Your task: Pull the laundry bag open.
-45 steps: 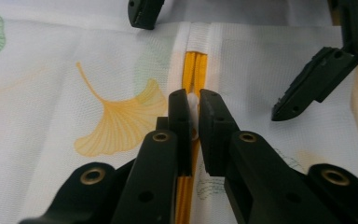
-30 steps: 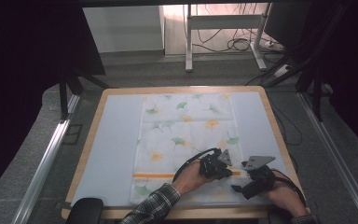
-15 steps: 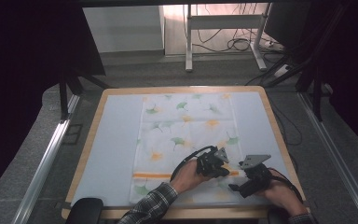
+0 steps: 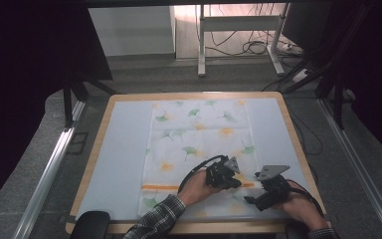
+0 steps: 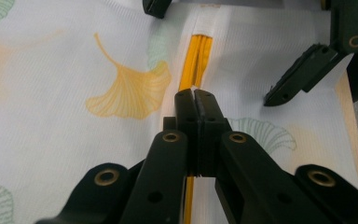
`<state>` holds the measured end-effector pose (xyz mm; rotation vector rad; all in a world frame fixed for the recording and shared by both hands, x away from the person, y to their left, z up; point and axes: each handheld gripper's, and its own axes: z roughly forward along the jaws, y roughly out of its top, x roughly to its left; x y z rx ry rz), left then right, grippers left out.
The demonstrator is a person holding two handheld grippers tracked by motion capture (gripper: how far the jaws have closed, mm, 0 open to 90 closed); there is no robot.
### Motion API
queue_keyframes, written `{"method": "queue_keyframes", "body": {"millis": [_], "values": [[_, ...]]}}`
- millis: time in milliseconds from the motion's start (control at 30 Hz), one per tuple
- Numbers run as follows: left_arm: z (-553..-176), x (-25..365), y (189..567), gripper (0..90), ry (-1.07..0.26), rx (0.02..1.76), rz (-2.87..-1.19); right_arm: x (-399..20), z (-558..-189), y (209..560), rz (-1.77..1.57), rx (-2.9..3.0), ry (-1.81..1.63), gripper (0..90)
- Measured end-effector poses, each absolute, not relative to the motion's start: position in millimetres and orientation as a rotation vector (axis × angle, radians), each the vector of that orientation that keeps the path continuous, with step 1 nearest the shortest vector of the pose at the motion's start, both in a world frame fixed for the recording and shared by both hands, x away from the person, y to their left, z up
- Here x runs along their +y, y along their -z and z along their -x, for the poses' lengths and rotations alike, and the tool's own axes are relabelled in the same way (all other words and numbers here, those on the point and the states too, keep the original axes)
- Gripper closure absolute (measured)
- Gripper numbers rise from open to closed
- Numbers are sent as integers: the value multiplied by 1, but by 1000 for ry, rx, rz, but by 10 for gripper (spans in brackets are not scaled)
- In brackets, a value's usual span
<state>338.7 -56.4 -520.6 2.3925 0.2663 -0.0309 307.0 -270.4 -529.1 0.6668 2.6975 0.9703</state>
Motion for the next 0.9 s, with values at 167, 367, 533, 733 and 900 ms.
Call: {"method": "queue_keyframes", "body": {"millis": [167,367,533,733,900], "values": [[-338,-53,520,900,27,262,-2390,-271,-307,529,-667,2696,-972,30],[-337,-48,520,900,24,266,-2394,-271,-307,529,-668,2694,-974,32],[-337,-43,521,900,21,271,-2398,-271,-307,529,-678,2687,-978,38],[-337,-36,520,900,23,284,-2396,-271,-306,529,-682,2685,-979,40],[-336,-30,520,900,24,292,-2397,-271,-306,529,-682,2684,-979,40]]}}
